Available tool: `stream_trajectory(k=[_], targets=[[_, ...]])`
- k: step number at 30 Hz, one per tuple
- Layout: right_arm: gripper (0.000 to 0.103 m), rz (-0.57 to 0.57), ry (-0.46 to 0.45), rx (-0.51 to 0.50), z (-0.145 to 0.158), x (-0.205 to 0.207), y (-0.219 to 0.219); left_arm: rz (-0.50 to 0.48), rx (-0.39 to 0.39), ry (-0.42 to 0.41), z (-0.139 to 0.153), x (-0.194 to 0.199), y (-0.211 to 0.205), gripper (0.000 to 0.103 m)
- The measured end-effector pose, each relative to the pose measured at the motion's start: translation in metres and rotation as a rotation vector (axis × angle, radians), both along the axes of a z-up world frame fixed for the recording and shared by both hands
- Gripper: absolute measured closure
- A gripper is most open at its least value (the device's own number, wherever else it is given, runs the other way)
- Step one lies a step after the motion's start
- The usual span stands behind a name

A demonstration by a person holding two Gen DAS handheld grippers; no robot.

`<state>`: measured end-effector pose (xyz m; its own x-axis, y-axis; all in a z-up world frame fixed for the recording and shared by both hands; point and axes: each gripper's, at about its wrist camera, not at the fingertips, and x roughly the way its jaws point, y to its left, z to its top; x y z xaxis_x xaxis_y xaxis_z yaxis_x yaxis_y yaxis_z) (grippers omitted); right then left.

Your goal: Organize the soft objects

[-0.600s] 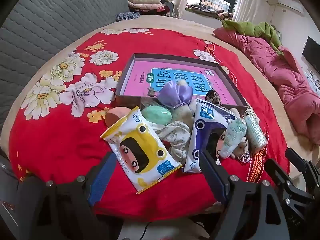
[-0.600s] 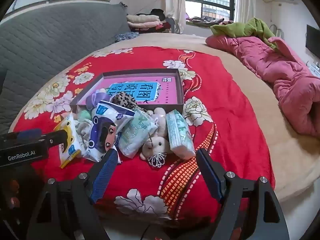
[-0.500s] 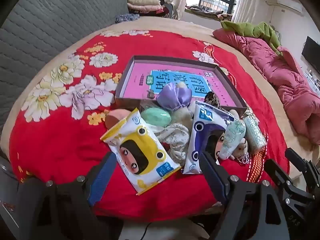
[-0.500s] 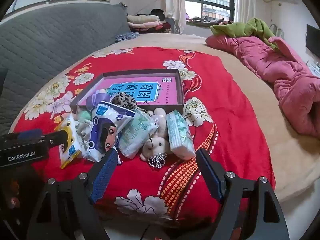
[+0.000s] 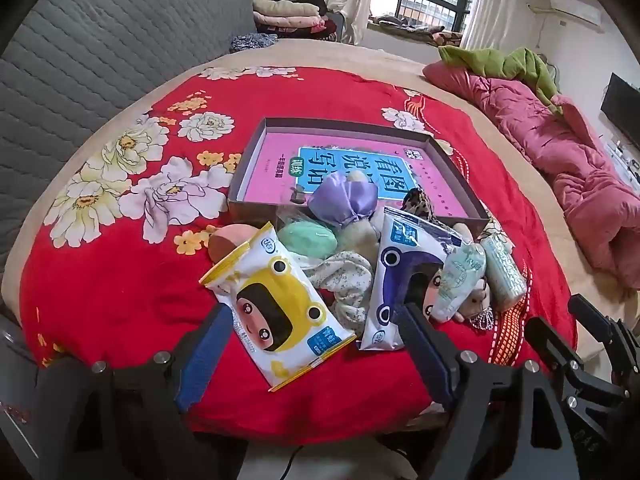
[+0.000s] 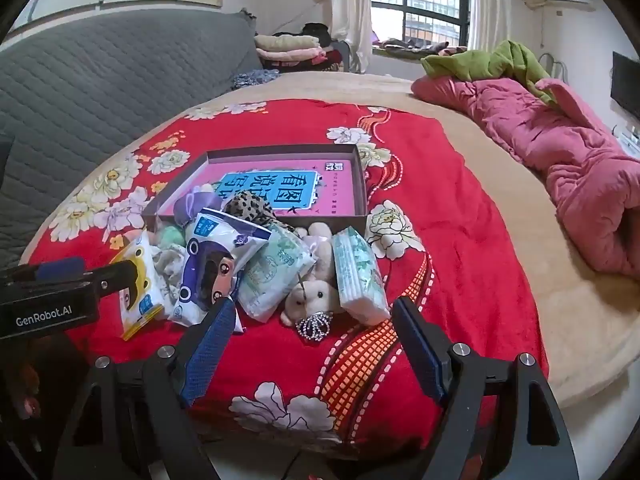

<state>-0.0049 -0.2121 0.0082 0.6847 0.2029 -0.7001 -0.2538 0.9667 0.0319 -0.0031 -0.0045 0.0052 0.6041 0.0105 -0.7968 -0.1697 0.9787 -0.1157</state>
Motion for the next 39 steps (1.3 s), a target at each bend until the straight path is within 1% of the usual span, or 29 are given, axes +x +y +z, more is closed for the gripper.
stream_trajectory(k=[39], targets=[[0.022, 0.001, -0.018, 0.000, 0.0041, -0.0002, 0.0012, 0.012, -0.012, 0.019, -0.0061, 0.0004, 0.0025, 0.019]])
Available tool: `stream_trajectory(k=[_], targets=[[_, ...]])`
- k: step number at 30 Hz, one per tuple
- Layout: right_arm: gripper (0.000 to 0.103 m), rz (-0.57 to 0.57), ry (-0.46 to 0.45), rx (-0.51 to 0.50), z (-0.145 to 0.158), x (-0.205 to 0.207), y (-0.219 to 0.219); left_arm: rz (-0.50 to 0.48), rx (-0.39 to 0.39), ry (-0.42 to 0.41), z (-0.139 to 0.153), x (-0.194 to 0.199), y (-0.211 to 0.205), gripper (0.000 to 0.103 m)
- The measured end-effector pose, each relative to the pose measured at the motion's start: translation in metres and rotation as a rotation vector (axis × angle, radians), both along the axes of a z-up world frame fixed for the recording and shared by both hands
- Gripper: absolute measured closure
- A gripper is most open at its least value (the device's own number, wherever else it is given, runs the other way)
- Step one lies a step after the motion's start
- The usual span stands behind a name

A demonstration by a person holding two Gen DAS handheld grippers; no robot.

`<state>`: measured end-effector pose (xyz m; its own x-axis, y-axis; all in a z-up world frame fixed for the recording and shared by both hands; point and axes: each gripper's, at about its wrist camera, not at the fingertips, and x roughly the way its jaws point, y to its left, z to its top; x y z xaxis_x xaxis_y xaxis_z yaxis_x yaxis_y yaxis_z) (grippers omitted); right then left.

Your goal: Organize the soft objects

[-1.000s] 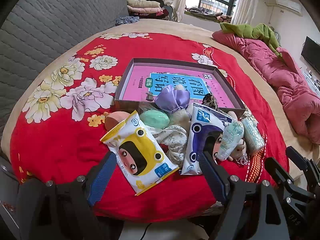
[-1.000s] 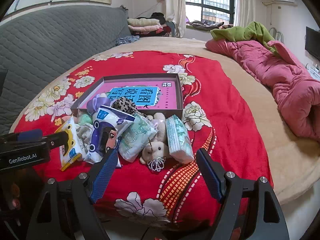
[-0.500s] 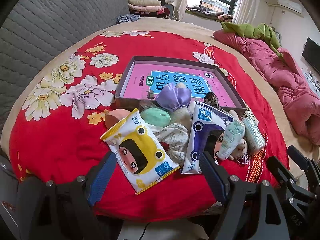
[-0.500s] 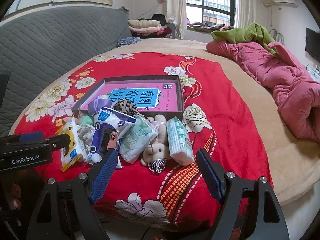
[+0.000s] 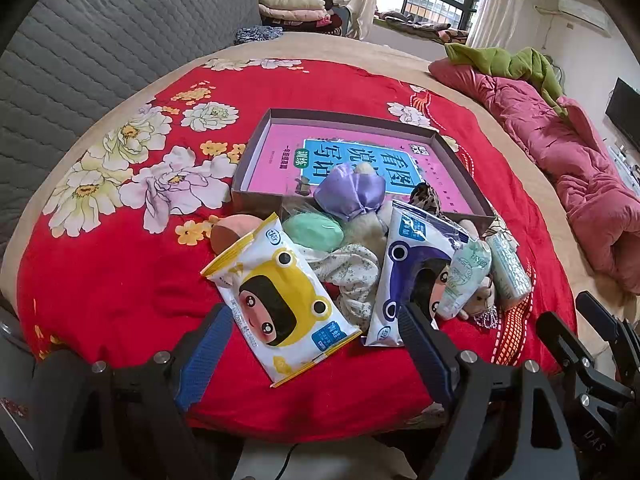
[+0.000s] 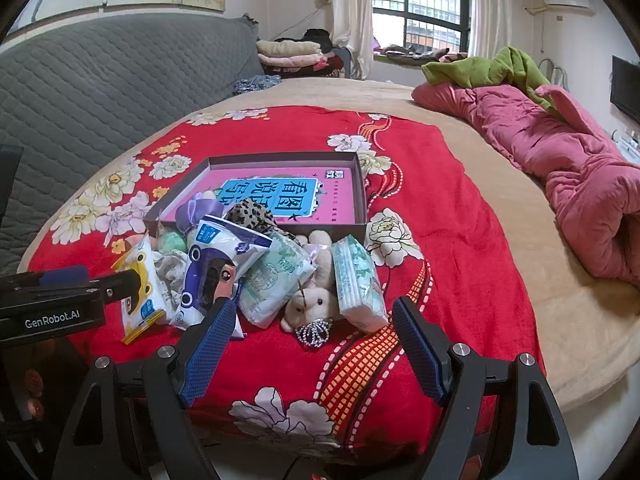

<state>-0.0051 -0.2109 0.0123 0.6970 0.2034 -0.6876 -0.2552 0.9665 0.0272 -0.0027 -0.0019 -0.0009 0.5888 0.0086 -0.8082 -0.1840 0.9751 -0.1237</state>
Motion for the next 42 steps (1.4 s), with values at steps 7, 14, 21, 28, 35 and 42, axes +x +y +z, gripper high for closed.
stream_trajectory(k=[7, 14, 21, 28, 35, 42], targets=[[0.022, -0.001, -0.003, 0.001, 0.001, 0.000, 0.000, 0.002, 0.001, 0.000, -0.001, -0.001, 0.000, 0.019], [0.022, -0.002, 0.000, 0.006, 0.001, 0.001, -0.001, 0.008, -0.003, 0.002, -0.003, -0.002, 0.001, 0.019], [0.022, -0.004, 0.002, 0.013, -0.001, 0.001, -0.003, 0.023, -0.022, 0.020, -0.007, -0.002, 0.004, 0.019], [0.022, -0.006, 0.003, 0.015, -0.002, 0.002, -0.004, 0.034, -0.039, 0.041, -0.010, 0.001, 0.009, 0.019], [0.022, -0.015, 0.005, 0.019, -0.006, 0.005, -0.007, 0.074, -0.079, 0.084, -0.022, 0.005, 0.023, 0.019], [0.022, -0.037, 0.015, 0.031, -0.013, 0.013, -0.015, 0.102, -0.154, 0.131, -0.038, 0.012, 0.034, 0.019]])
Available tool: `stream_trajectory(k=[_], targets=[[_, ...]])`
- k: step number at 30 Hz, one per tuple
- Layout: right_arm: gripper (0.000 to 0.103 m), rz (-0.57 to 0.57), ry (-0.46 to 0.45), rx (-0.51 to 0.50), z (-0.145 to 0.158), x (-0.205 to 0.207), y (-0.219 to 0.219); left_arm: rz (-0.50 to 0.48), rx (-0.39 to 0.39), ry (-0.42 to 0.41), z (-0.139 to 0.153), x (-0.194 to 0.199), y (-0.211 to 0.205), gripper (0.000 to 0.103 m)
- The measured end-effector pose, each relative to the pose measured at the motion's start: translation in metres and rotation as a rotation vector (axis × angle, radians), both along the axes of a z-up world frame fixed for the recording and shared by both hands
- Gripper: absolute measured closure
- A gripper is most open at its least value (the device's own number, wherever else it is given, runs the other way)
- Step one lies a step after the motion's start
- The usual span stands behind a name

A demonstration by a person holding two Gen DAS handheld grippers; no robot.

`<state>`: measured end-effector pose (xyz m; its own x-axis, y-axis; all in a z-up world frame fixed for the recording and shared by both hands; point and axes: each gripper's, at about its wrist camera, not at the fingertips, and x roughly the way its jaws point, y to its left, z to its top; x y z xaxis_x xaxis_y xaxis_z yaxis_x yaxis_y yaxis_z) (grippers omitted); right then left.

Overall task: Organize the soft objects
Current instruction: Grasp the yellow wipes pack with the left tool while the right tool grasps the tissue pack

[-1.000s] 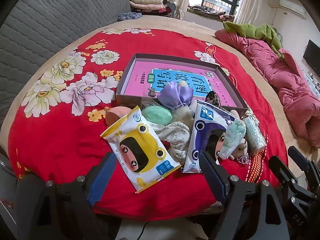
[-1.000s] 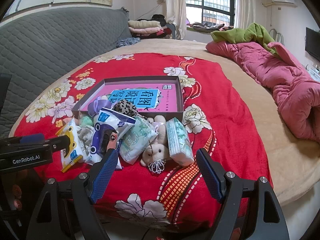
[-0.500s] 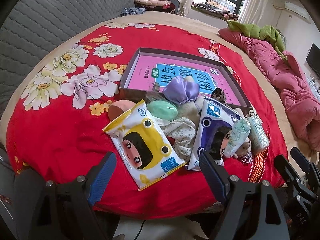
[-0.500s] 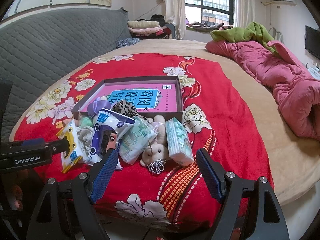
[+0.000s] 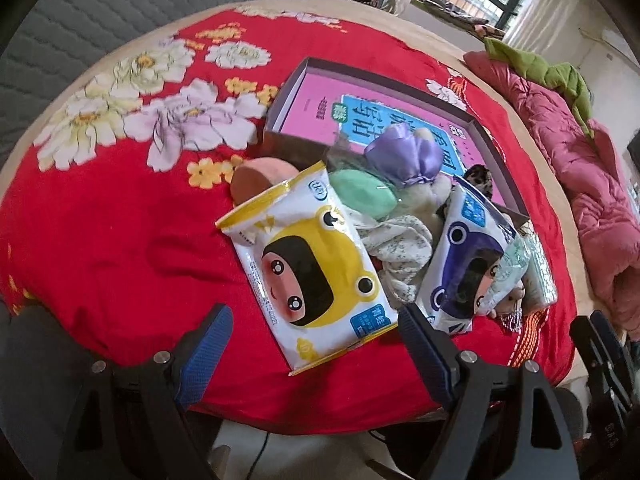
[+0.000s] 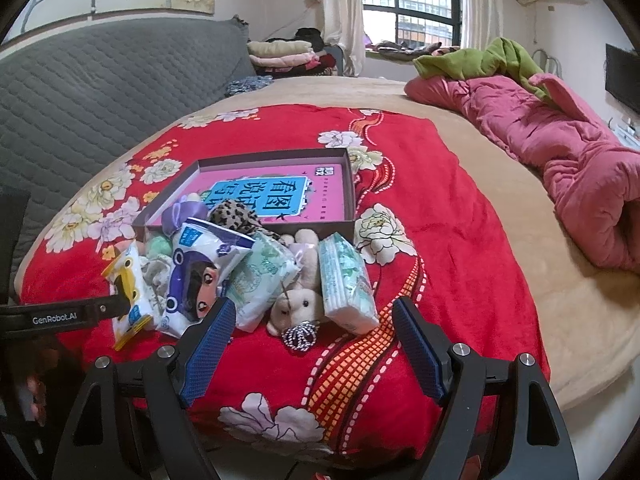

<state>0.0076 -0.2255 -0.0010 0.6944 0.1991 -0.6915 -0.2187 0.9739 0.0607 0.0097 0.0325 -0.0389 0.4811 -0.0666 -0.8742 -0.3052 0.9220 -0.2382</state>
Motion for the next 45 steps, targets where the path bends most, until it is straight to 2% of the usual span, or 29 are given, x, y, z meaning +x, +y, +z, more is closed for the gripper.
stream_trajectory(k=[11, 26, 37, 40, 45], targets=[[0.022, -0.018, 0.008, 0.012, -0.012, 0.013, -0.009, 0.060, -0.120, 0.041, -0.021, 0.017, 0.016, 0.019], [0.022, -0.041, 0.093, 0.014, -0.045, 0.052, -0.017, 0.126, -0.199, 0.058, -0.042, 0.042, 0.027, 0.019], [0.025, -0.061, 0.107, -0.050, -0.060, 0.072, -0.019, 0.136, -0.146, 0.067, -0.046, 0.053, 0.022, 0.026], [0.035, -0.054, 0.098, -0.056, -0.060, 0.073, -0.019, 0.139, -0.143, 0.070, -0.045, 0.052, 0.022, 0.029], [0.066, -0.041, 0.082, -0.050, -0.057, 0.072, -0.018, 0.125, -0.140, 0.069, -0.042, 0.050, 0.023, 0.037]])
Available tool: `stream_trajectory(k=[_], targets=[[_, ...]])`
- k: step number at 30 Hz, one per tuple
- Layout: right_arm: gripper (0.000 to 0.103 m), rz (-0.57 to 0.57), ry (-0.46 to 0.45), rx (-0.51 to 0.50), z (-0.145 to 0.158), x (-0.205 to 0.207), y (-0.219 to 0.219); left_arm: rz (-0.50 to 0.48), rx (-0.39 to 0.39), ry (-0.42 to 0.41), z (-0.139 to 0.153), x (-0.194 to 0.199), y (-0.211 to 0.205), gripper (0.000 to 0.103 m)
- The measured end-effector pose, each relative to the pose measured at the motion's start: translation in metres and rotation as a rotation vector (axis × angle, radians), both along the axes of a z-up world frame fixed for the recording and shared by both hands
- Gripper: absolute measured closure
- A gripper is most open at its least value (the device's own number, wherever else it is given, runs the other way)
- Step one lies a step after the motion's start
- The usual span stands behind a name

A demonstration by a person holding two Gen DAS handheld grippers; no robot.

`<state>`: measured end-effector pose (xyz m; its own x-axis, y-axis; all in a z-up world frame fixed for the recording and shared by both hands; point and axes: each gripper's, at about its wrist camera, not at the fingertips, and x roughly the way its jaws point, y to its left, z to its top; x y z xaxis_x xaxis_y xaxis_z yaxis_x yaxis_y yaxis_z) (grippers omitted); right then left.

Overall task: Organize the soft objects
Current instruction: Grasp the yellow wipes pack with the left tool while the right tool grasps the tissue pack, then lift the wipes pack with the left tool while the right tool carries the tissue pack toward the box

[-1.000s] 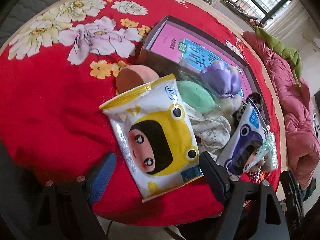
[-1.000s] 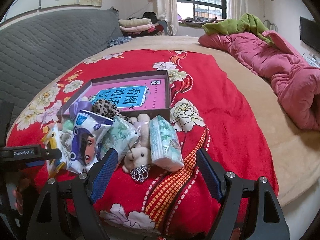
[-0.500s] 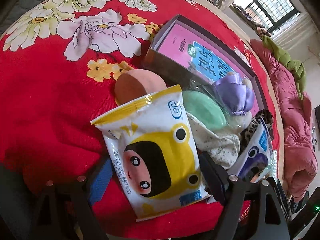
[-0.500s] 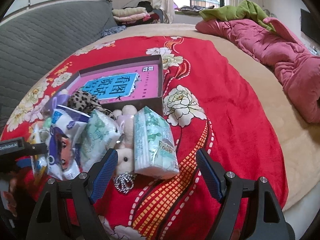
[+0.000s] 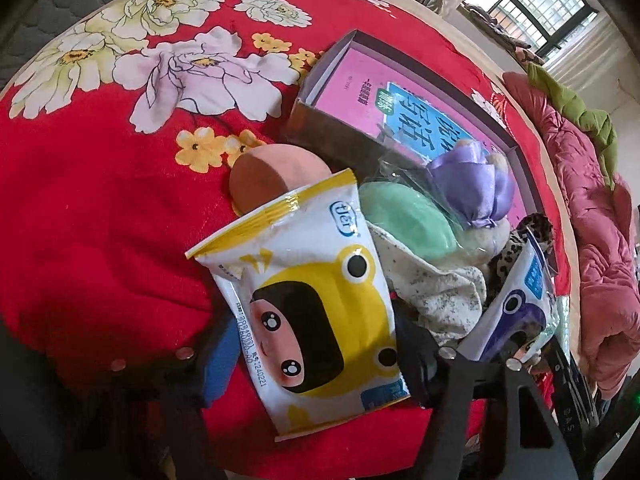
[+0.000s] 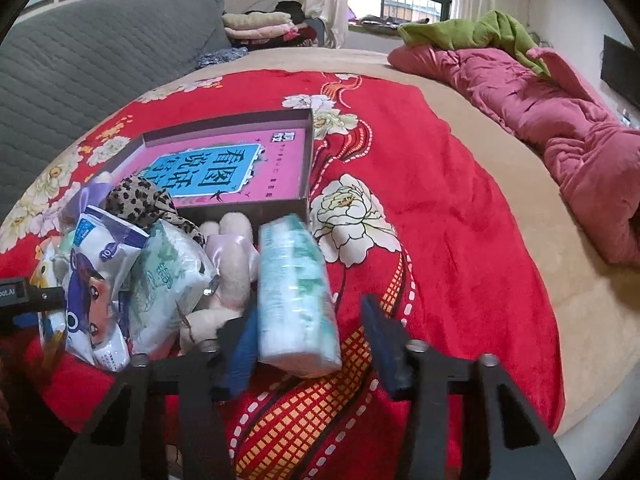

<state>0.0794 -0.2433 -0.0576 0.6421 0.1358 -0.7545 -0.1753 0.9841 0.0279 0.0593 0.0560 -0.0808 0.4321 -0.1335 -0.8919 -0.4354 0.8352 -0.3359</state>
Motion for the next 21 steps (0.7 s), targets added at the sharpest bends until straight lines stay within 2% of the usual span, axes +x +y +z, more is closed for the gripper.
stream_trajectory(k=[3, 10, 16, 21], targets=[[0.075, 0.012, -0.013, 0.010, 0.003, -0.001, 0.000, 0.005, -0.028, -0.013, 0.003, -0.006, 0.004, 0.039], [0.077, 0.043, -0.028, 0.028, 0.008, -0.006, 0.004, -0.006, -0.121, -0.072, 0.008, -0.018, 0.016, 0.040], [0.077, 0.065, -0.032, 0.024, 0.009, -0.006, 0.008, 0.006, -0.142, -0.083, 0.008, -0.020, 0.021, 0.040], [0.079, 0.078, -0.054, 0.035, 0.015, -0.010, 0.007, 0.025, -0.127, -0.088, 0.011, -0.026, 0.029, 0.040]])
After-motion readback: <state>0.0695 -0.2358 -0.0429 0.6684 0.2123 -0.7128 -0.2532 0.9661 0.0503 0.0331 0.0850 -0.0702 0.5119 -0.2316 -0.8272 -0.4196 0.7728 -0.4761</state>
